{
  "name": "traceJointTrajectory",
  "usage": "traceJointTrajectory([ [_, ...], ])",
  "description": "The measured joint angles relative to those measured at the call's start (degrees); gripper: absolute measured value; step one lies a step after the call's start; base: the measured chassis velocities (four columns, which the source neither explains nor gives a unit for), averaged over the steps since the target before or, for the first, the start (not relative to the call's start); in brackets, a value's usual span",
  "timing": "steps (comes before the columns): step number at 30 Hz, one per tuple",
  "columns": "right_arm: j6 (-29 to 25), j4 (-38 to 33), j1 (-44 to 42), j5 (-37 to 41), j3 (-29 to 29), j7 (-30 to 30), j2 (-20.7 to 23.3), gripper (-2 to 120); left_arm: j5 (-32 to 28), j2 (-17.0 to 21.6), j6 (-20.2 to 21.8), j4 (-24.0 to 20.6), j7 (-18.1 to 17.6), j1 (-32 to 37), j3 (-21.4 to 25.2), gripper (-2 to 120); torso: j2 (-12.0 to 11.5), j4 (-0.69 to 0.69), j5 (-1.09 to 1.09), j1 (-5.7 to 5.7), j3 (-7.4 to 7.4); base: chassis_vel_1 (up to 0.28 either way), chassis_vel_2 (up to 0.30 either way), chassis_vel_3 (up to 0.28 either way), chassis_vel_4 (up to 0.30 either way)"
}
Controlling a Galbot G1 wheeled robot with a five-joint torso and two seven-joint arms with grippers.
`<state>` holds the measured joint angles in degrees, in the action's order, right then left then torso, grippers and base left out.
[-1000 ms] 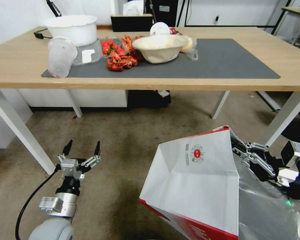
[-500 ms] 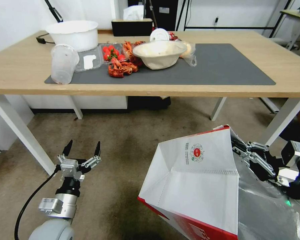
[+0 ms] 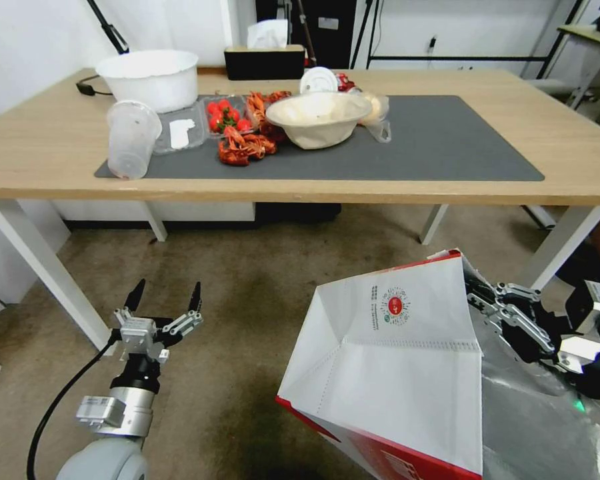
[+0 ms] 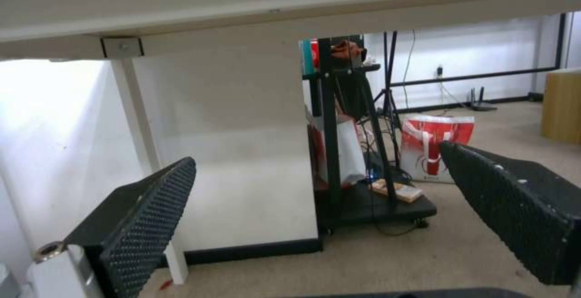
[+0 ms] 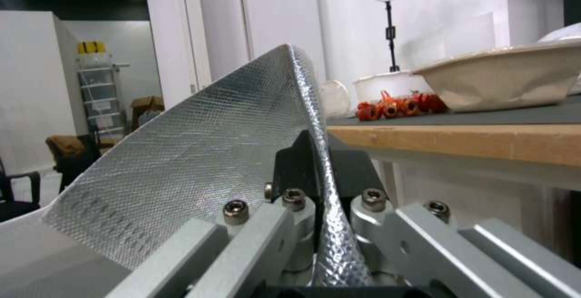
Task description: Pick up the food delivery bag from the floor and place it on the table.
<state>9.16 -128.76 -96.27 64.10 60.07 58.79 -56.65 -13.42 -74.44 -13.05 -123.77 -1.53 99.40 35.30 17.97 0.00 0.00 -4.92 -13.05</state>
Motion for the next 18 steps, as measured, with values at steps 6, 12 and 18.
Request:
traceJointTrajectory([
  [6,0.0,0.1,0.1,-0.1,-0.1,0.1,-0.1,0,0.1,0.1,0.6,-0.3,-0.1,0.1,0.1,100,1.1,0.00,0.00,-0.35,-0.80,0.000,0.000,0.000,0.000],
  [12,-0.1,0.4,0.2,-0.1,-0.1,0.3,-0.3,0,0.4,0.2,1.2,-0.6,-0.1,0.2,0.3,100,2.7,0.00,0.00,-0.87,-1.86,0.000,0.000,0.000,0.000],
  [18,-0.2,0.6,0.4,-0.3,-0.4,0.4,-0.6,0,0.8,0.2,1.3,-0.7,-0.2,0.4,0.5,100,4.0,0.00,0.00,-1.29,-2.69,0.000,0.000,0.000,0.000],
])
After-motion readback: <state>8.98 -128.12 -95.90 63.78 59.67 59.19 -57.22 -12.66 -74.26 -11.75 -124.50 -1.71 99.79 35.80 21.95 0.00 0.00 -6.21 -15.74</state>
